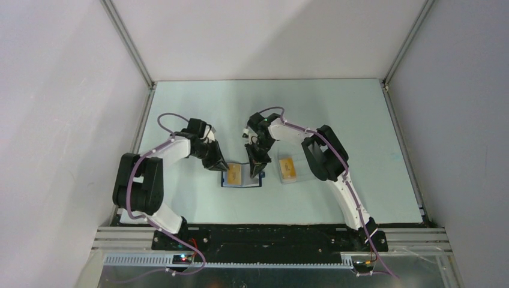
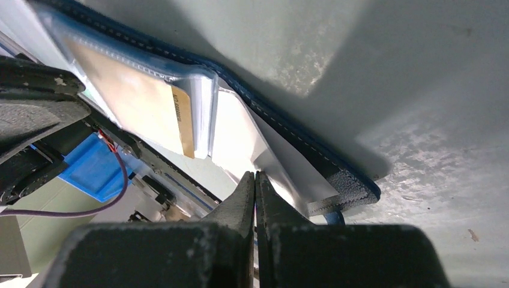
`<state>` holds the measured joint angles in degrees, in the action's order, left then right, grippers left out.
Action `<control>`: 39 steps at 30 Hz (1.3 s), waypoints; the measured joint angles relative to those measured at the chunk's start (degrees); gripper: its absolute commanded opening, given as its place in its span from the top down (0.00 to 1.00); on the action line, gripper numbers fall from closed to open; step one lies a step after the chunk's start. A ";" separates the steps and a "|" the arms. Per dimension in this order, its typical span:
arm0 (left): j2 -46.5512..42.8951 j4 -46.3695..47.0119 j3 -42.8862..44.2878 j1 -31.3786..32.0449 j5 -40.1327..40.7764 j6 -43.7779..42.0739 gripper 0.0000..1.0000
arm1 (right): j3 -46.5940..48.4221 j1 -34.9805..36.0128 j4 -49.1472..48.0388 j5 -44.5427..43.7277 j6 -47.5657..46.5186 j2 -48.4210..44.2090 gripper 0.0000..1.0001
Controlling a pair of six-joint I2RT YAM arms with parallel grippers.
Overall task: Put the credit cards into the card holder
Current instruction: Insert the credit card into the card holder.
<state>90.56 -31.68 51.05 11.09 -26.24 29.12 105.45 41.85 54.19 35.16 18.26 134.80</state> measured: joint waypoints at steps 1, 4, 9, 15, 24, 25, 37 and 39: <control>0.44 0.31 0.00 0.04 -0.15 0.02 0.79 | 0.02 -0.02 0.13 0.13 -0.02 0.00 1.00; 1.33 1.16 0.00 0.07 -1.05 0.39 0.79 | 0.09 -0.02 0.48 0.09 -0.09 0.00 1.00; 1.84 1.84 0.00 0.31 -1.40 0.44 0.79 | 0.09 -0.02 1.03 0.09 -0.13 0.02 1.00; 1.84 2.08 0.00 0.42 -0.76 0.44 0.69 | 0.09 -0.02 1.33 0.15 -0.15 0.11 1.00; 2.73 2.23 0.00 0.42 0.76 0.39 0.62 | 0.09 -0.02 1.49 0.37 -0.35 0.22 1.00; 3.06 2.27 0.00 0.44 0.79 0.39 0.63 | 0.09 -0.02 1.49 0.42 -0.37 0.22 1.00; 3.26 2.45 0.00 1.60 -0.42 0.68 0.71 | 0.11 -0.04 1.68 0.85 -0.39 0.42 1.00; 2.12 2.45 0.00 1.64 -0.87 0.87 0.71 | 0.11 -0.07 1.68 0.92 -0.37 0.42 1.00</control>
<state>92.68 -29.23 51.05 12.73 -27.11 30.00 105.56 41.78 55.88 36.07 17.89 135.22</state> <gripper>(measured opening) 0.288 0.009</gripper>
